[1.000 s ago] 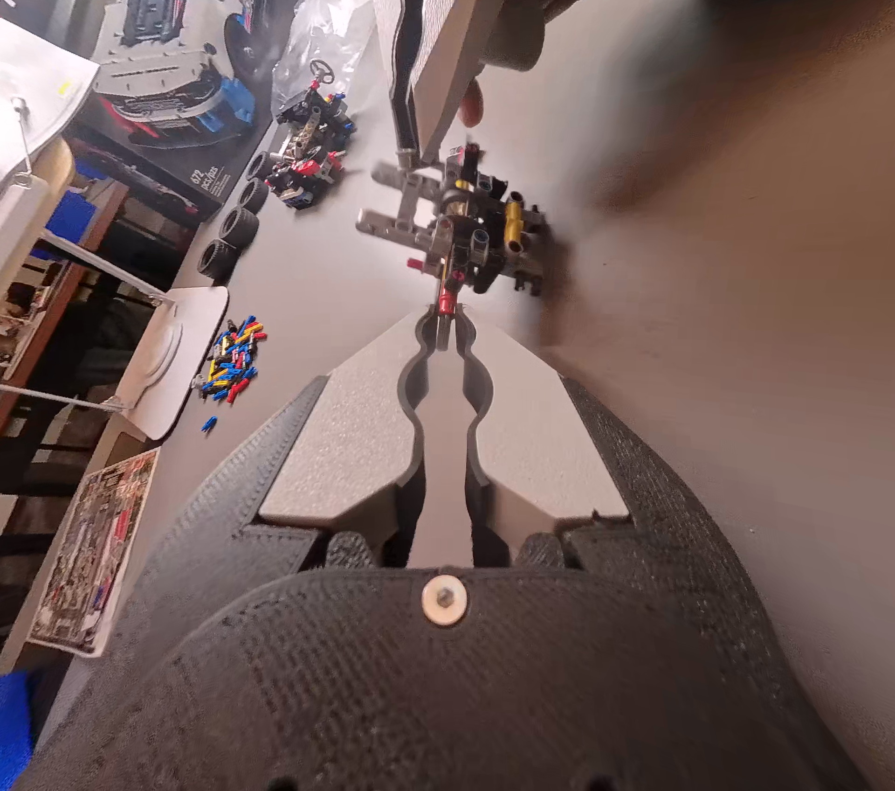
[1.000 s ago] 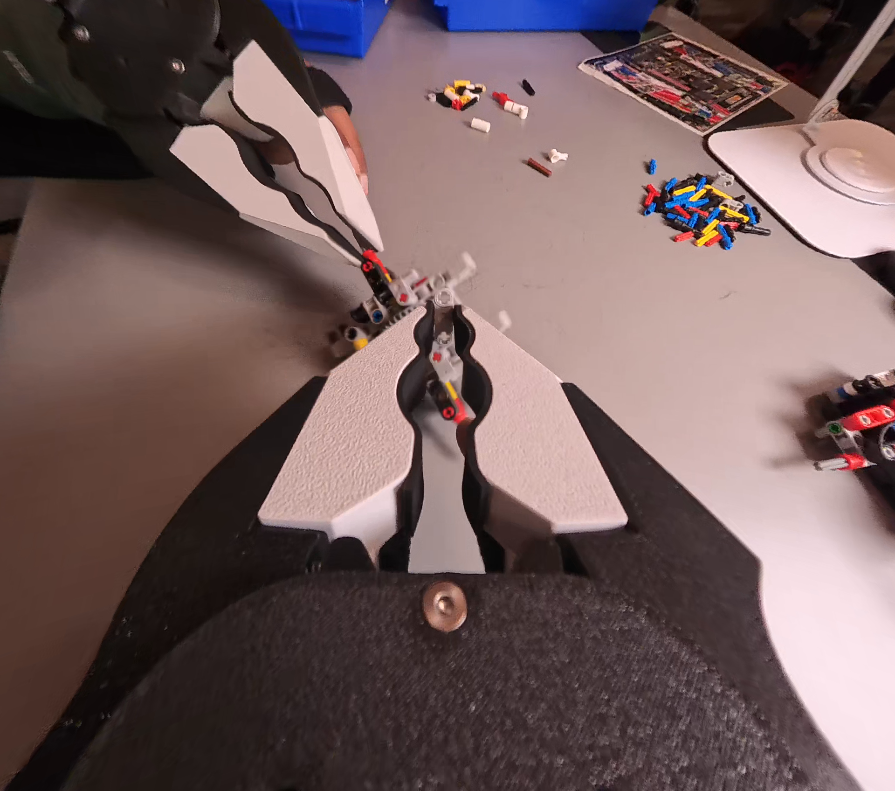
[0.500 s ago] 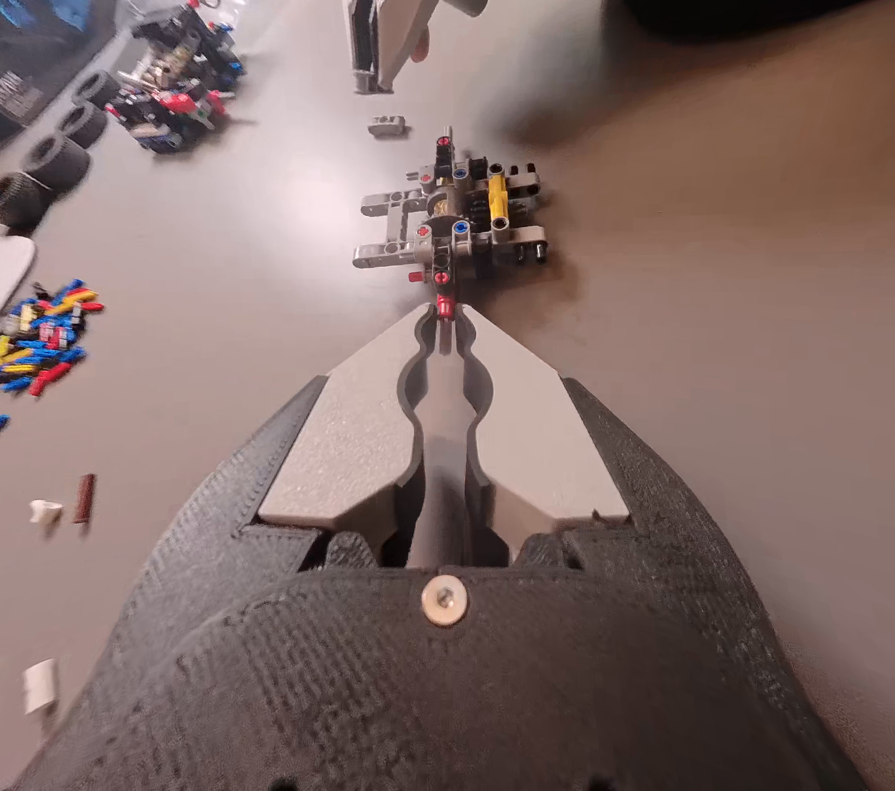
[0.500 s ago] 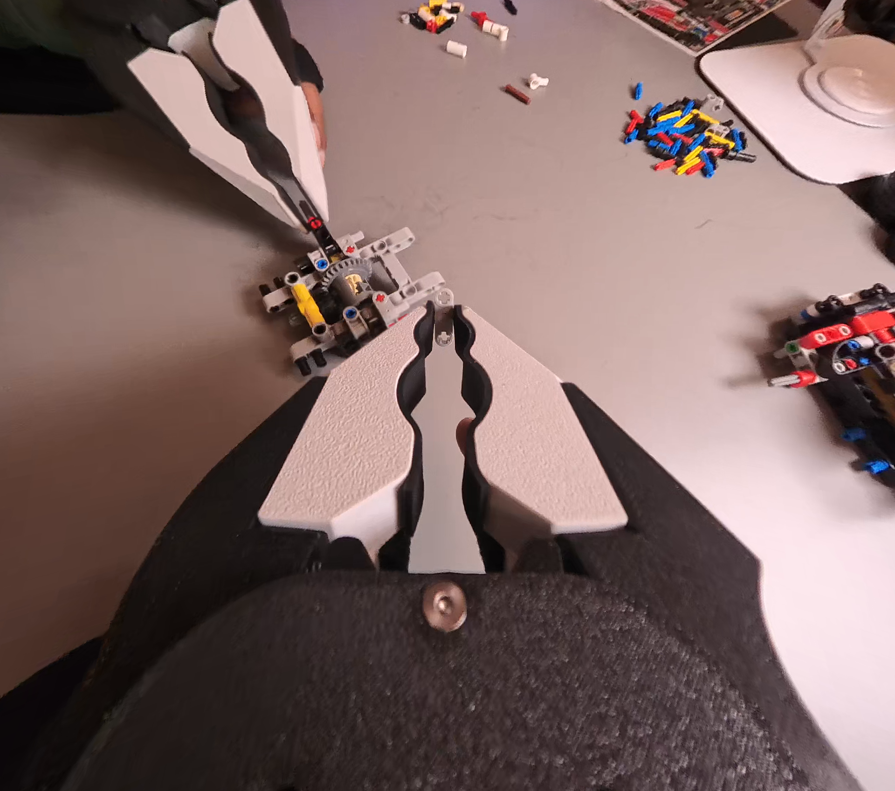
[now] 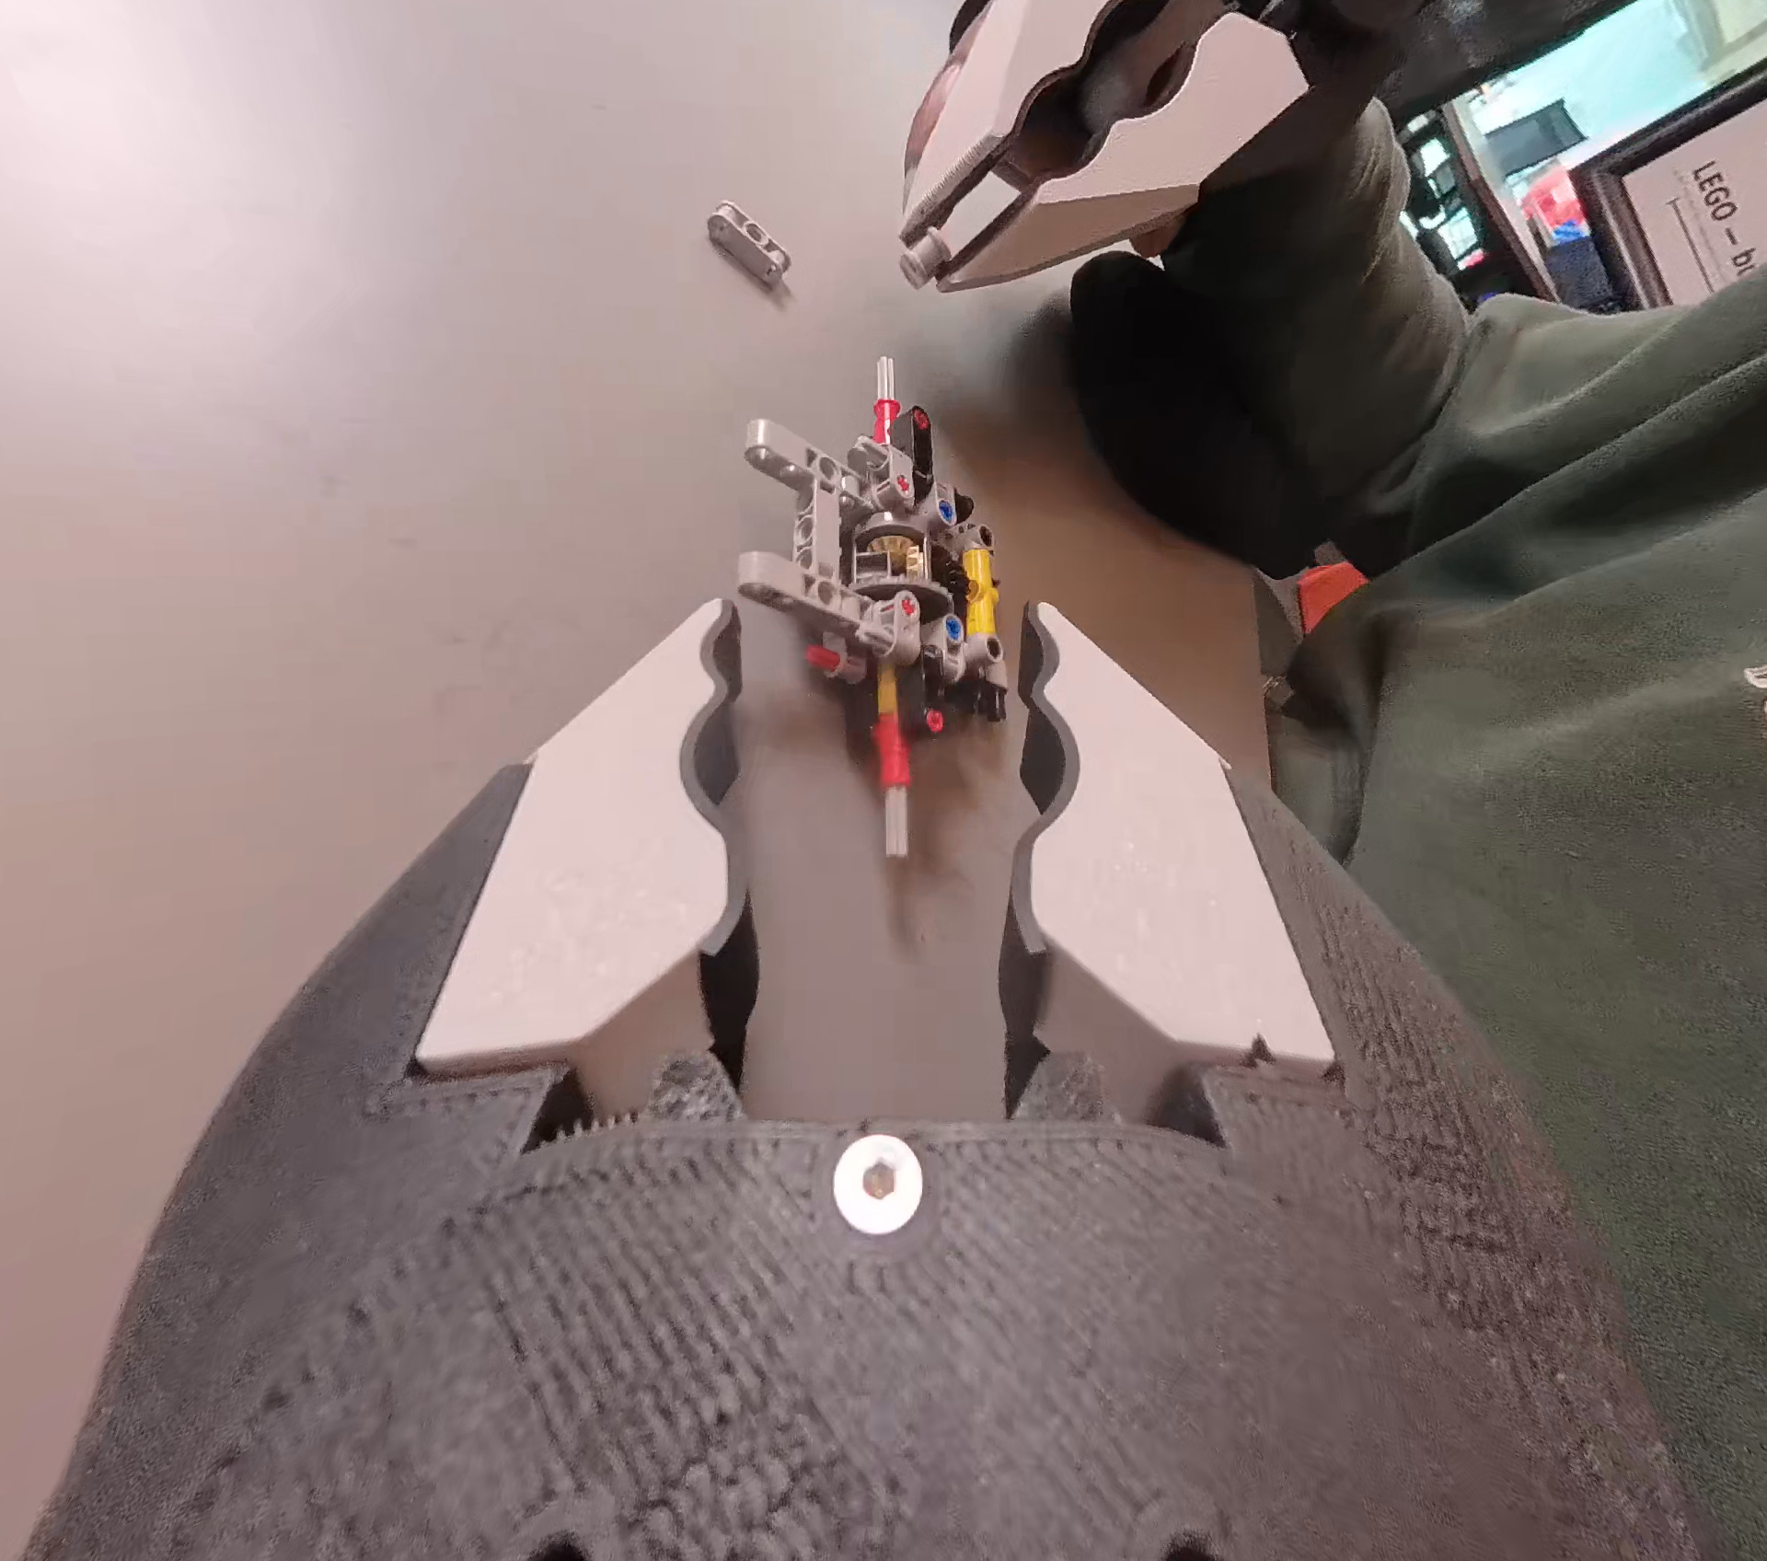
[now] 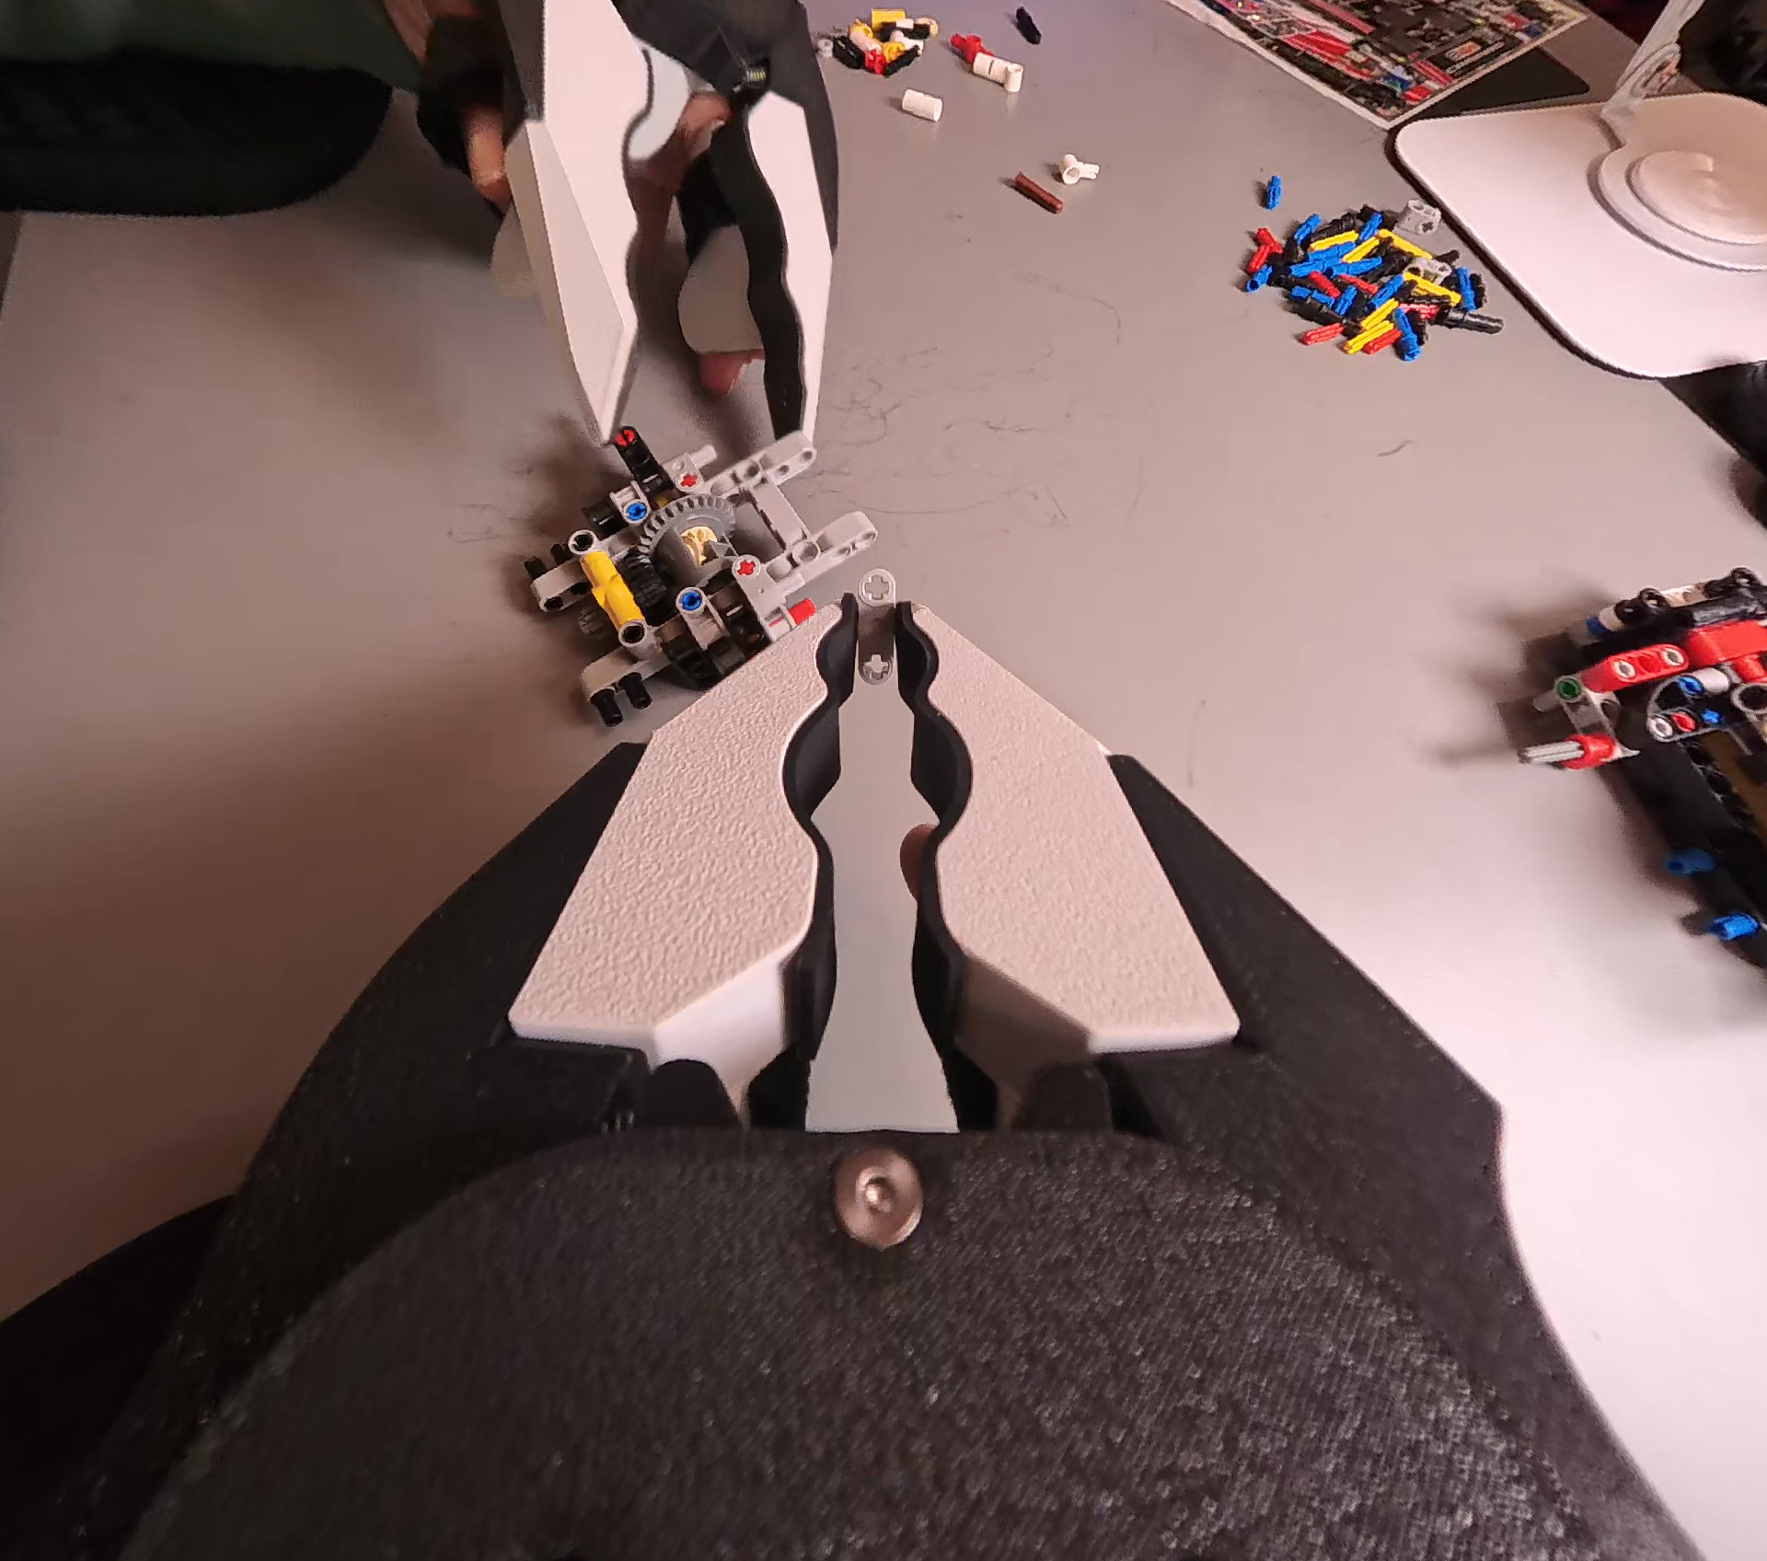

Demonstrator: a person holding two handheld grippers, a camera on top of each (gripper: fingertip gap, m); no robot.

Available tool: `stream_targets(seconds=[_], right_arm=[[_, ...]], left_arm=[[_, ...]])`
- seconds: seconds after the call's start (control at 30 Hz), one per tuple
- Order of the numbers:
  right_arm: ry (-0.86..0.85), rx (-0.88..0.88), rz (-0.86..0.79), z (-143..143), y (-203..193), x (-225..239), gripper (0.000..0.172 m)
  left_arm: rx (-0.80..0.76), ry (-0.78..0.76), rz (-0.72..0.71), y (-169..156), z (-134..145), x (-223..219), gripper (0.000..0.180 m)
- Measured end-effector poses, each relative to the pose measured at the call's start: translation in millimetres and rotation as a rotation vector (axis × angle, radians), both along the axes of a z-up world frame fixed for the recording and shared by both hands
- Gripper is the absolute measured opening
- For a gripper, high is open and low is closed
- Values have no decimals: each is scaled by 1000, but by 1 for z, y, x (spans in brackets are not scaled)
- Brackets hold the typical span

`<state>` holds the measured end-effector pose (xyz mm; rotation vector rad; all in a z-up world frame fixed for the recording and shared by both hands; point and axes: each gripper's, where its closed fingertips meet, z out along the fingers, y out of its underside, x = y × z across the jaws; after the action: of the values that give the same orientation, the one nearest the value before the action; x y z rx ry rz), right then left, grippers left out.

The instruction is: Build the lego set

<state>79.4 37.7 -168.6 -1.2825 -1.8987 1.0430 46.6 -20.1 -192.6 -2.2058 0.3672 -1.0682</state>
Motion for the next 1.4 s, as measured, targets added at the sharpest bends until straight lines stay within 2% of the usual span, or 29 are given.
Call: stream_targets(seconds=[0.07,0.13,0.23,0.37,0.53,0.7,0.93,1.2,1.4], right_arm=[[13,-6,-1,4,0,1,6],[26,-18,2,7,0,2,6],[35,-25,2,9,1,3,6],[61,-59,14,14,0,5,6],[71,-95,44,17,-5,7,6],[30,-70,110,7,-19,9,6],[38,-53,128,7,-26,7,6],[44,-15,80,5,-22,-1,6],[61,-25,44,7,-18,-8,6]], left_arm=[[-14,25,-24,4,-3,6,49],[-1,64,-28,9,-8,6,31],[87,56,-21,16,3,7,11],[314,107,-67,14,27,8,6],[682,394,-165,5,40,9,6],[825,454,-231,-8,37,17,3],[814,478,-224,-8,34,15,3],[711,518,-197,-2,22,6,6],[733,582,-161,7,25,-1,7]])
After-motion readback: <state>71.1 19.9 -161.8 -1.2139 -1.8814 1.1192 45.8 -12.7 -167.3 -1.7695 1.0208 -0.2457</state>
